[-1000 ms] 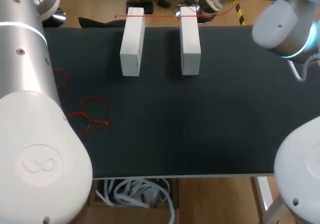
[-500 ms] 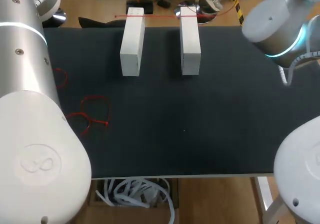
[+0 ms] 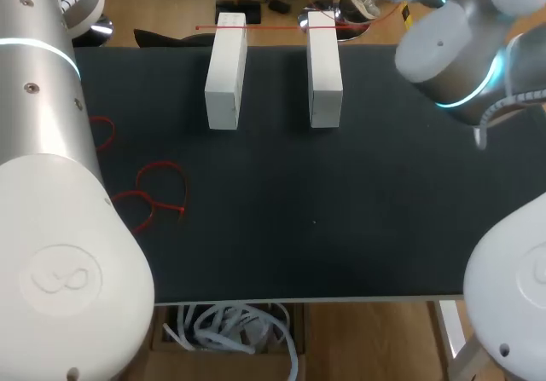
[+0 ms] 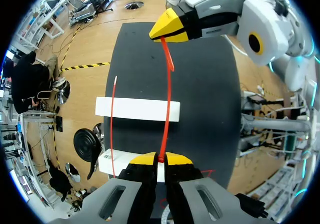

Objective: Grab the tape and strap the tape.

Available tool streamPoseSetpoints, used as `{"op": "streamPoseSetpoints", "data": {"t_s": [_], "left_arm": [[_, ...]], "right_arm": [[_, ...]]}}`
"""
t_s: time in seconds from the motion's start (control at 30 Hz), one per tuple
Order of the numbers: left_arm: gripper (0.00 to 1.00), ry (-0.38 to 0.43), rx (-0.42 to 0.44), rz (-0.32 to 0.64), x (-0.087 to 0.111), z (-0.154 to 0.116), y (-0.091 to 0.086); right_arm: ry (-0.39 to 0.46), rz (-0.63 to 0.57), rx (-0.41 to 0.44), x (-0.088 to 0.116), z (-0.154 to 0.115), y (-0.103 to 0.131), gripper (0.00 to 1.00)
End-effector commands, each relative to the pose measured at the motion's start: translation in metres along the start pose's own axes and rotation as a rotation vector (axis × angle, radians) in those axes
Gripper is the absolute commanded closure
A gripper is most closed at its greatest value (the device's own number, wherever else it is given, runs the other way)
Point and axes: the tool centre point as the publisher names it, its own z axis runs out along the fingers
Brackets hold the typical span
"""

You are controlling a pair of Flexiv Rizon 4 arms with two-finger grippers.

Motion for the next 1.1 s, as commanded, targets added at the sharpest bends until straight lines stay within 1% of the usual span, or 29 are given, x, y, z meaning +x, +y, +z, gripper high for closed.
{"op": "streamPoseSetpoints", "data": {"t_s": [0.03,0.1,0.17,0.27,0.33,0.37,0.4,0.47,0.67,0.77,1.1], "left_arm": [[1.0,0.005,-0.005,-0.001,-0.002,-0.002,-0.001],[1.0,0.005,-0.005,-0.001,-0.002,-0.002,-0.001],[1.0,0.005,-0.005,-0.001,-0.002,-0.002,-0.001],[1.0,0.005,-0.005,-0.001,-0.002,-0.002,-0.001],[1.0,0.005,-0.005,-0.001,-0.002,-0.002,-0.001],[1.0,0.005,-0.005,-0.001,-0.002,-0.002,-0.001],[1.0,0.005,-0.005,-0.001,-0.002,-0.002,-0.001],[1.0,0.005,-0.005,-0.001,-0.002,-0.002,-0.001],[1.0,0.005,-0.005,-0.001,-0.002,-0.002,-0.001],[1.0,0.005,-0.005,-0.001,-0.002,-0.002,-0.001],[1.0,0.005,-0.005,-0.001,-0.002,-0.002,-0.001]], "right_arm": [[-0.028,-0.001,0.277,0.006,0.009,0.015,1.0],[-0.045,0.016,0.277,0.01,0.011,0.017,1.0],[-0.072,0.056,0.316,0.013,0.011,0.017,1.0],[-0.109,0.169,0.315,0.015,0.01,0.017,1.0],[-0.123,0.265,0.316,0.017,0.01,0.017,1.0],[-0.128,0.338,0.298,0.018,0.01,0.017,1.0],[-0.113,0.362,0.296,0.02,0.011,0.016,1.0],[-0.115,0.312,0.276,0.02,0.014,0.018,1.0],[-0.124,0.294,0.24,0.012,0.02,0.031,1.0],[-0.123,0.259,0.222,0.01,0.023,0.039,1.0],[-0.108,0.22,0.184,0.012,0.025,0.056,1.0]]}}
